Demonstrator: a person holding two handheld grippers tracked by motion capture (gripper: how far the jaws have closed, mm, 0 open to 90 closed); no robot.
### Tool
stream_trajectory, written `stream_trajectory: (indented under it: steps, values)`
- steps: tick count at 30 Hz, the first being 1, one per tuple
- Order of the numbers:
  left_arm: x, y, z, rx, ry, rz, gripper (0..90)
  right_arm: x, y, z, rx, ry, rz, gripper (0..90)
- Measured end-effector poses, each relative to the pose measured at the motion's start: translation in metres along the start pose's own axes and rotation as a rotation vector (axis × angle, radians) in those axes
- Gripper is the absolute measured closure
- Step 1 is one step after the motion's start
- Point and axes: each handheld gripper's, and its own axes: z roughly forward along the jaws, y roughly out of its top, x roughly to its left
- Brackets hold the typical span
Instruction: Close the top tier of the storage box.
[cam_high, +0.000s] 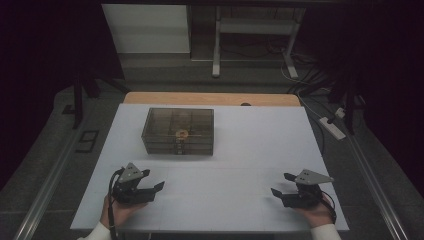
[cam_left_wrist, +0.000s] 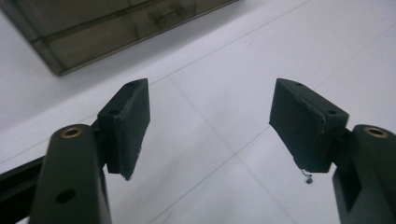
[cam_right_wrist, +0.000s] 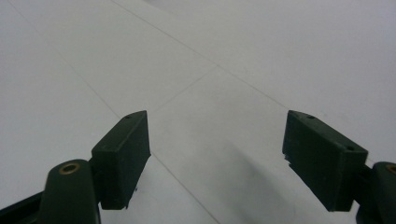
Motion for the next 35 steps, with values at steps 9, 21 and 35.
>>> stream_trajectory:
  steps: [9, 21, 35]
  values:
    - [0.014, -0.011, -0.003, 0.007, 0.028, -0.029, 27.2, -0.002, -0.005, -0.006, -0.014, 0.003, 0.010, 22.6]
    - [0.015, -0.014, -0.005, 0.006, 0.028, -0.036, 27.1, -0.002, -0.003, -0.005, -0.018, 0.005, 0.001, 22.6]
    - [0.015, -0.014, -0.004, 0.013, 0.023, -0.034, 26.9, -0.002, -0.003, -0.004, -0.019, 0.010, -0.004, 22.6]
